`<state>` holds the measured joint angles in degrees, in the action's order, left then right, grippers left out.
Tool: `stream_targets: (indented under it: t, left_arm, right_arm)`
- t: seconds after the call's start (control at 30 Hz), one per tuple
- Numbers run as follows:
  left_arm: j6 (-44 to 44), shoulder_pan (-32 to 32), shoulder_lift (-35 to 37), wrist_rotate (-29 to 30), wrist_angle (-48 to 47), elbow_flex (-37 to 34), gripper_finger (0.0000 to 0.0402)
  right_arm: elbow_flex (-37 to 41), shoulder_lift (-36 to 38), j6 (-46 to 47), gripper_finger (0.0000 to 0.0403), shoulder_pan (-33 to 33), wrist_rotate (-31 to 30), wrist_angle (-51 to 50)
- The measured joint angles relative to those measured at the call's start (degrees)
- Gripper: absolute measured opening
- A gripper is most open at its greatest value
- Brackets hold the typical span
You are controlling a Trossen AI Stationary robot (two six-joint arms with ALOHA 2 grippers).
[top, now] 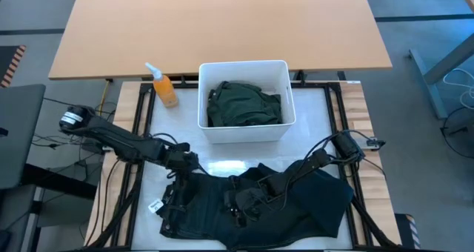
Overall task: Fold laundry
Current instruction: Fold the dark blue jeans
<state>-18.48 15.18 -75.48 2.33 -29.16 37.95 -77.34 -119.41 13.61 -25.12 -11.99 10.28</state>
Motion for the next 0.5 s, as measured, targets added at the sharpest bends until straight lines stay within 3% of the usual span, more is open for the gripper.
stream_targets:
  t: [0.17,0.27,0.37,0.5]
  left_arm:
    - [1.9,-1.2,-8.7,-6.0,3.5,0.5,0.0195]
    - [2.9,-2.0,-12.2,-8.6,-0.7,2.0,0.0180]
    - [4.1,-2.1,-13.3,-7.9,-5.3,3.9,0.0127]
    - [5.7,-2.3,-10.7,-7.4,-10.1,6.5,0.0023]
  right_arm:
    - [0.0,0.0,0.0,0.0187,0.0,-0.1,-0.1]
    - [0.0,0.0,0.1,0.0187,0.0,-0.1,-0.8]
    - [0.0,0.4,0.7,0.0186,-0.3,-0.1,-2.0]
    - [0.0,3.2,0.8,0.0176,-1.0,-0.4,-6.8]
